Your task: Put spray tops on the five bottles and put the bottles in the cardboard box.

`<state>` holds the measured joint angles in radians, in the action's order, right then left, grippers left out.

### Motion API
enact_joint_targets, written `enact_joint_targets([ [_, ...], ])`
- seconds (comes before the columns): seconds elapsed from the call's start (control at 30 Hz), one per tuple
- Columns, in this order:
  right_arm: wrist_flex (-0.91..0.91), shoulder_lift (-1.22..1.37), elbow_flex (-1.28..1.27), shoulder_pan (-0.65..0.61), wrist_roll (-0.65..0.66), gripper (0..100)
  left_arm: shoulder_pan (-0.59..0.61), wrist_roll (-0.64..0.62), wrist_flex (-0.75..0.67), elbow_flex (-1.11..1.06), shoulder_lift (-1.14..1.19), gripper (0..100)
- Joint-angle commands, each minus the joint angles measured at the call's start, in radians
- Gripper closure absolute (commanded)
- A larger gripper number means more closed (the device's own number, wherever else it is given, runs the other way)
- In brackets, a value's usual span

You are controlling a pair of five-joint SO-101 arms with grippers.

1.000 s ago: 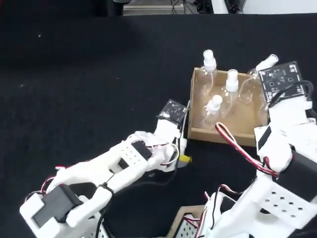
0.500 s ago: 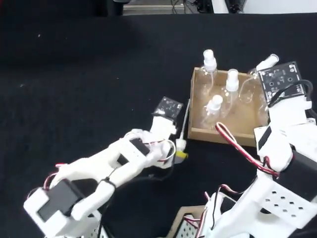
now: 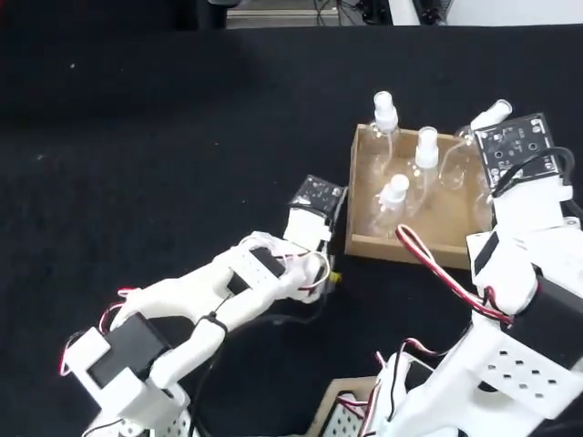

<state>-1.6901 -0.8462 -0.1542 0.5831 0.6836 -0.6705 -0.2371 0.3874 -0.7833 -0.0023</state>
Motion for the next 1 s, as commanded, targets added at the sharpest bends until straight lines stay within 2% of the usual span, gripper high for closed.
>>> enact_joint_targets([
  [0.0, 0.031, -0.021, 0.007, 0.012, 0.006, 98.8, 0.008, 0.0, 0.014, 0.047, 0.002, 94],
  [0.07, 0.031, -0.021, 0.007, 0.014, 0.006, 98.8, 0.015, 0.003, 0.077, 0.068, -0.002, 97],
  [0.27, 0.029, -0.021, 0.007, 0.012, 0.006, 98.8, 0.096, 0.035, 0.321, 0.094, -0.14, 97],
  [0.47, 0.023, -0.096, 0.005, 0.012, -0.003, 98.8, 0.252, 0.359, 0.563, 0.001, -0.417, 97],
  [0.67, 0.037, -0.166, -0.087, 0.046, -0.005, 98.8, 0.555, 0.689, 0.802, -0.018, -0.609, 97],
  [0.8, 0.192, -0.174, -0.266, 0.143, -0.058, 98.8, 0.728, 0.847, 0.833, -0.038, -0.621, 97],
  [0.97, 0.358, -0.177, -0.478, 0.259, -0.109, 98.8, 0.846, 1.008, 0.829, -0.104, -0.621, 97],
])
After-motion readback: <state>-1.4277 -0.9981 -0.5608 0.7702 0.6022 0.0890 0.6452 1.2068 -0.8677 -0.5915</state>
